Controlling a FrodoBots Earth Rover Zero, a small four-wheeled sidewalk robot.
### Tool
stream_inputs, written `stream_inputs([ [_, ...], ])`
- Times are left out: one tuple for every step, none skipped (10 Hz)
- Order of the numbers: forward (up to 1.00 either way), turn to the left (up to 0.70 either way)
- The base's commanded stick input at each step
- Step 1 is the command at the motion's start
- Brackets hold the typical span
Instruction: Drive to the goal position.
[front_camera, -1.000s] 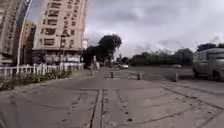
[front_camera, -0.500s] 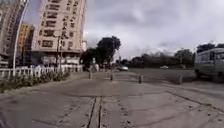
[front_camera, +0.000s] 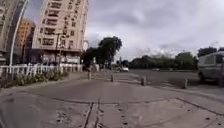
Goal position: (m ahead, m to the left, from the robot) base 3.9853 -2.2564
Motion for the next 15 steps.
stream_inputs([
  [0.7,0.0],
  [0.7,0.0],
  [0.7,0.0],
  [0.7,0.0],
  [0.7,0.0],
  [0.7,0.0],
  [0.7,0.0],
  [0.7,0.0],
  [0.7,0.0],
  [0.7,0.0],
  [0.7,0.0],
  [0.7,0.0],
  [0.7,0.0],
  [0.7,0.0],
  [0.7,0.0],
])
